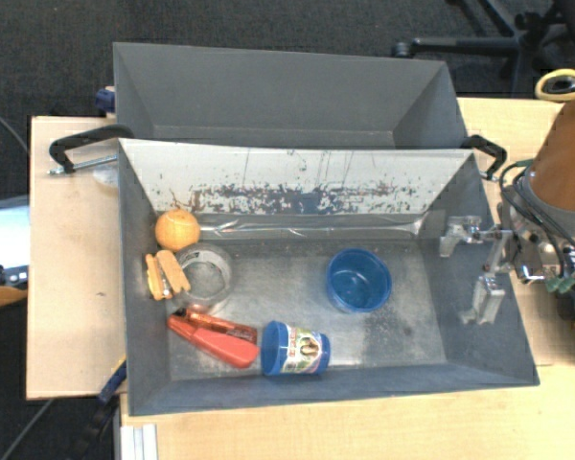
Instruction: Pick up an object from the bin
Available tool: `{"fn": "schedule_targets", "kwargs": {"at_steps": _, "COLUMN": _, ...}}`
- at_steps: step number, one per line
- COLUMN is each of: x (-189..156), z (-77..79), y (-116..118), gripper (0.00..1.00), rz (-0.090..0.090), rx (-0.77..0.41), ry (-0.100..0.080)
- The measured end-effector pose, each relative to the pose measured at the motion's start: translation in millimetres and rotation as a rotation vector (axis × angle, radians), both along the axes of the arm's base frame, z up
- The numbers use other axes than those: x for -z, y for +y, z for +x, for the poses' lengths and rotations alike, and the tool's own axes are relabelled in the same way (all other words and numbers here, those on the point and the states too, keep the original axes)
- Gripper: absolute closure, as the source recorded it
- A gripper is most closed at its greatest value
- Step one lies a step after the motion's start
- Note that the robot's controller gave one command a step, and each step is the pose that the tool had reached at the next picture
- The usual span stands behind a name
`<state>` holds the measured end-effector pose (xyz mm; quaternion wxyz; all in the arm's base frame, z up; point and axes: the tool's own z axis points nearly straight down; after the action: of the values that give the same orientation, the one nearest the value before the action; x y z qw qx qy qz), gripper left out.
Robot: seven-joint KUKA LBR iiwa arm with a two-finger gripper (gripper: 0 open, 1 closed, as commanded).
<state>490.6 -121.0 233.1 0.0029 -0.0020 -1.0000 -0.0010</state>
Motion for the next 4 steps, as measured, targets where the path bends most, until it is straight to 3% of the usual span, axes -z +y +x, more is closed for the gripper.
{"fn": "schedule_targets", "kwargs": {"at_steps": 1, "x": -5, "z": 1.5, "y": 1, "gripper": 0.00, "rz": -0.002, "rx": -0.003, "ry": -0.009}}
{"fn": "schedule_targets", "kwargs": {"at_steps": 2, "x": 43, "z": 12.3, "y": 26, "gripper": 0.00, "rz": -0.002, "rx": 0.023, "ry": -0.013}}
{"fn": "schedule_targets", "kwargs": {"at_steps": 3, "x": 76, "z": 21.8, "y": 41, "gripper": 0.00, "rz": 0.000, "rx": -0.041, "ry": -0.008}}
{"fn": "schedule_targets", "kwargs": {"at_steps": 4, "x": 93, "z": 35.4, "y": 63, "gripper": 0.00, "rz": -0.001, "rx": -0.007, "ry": -0.013}}
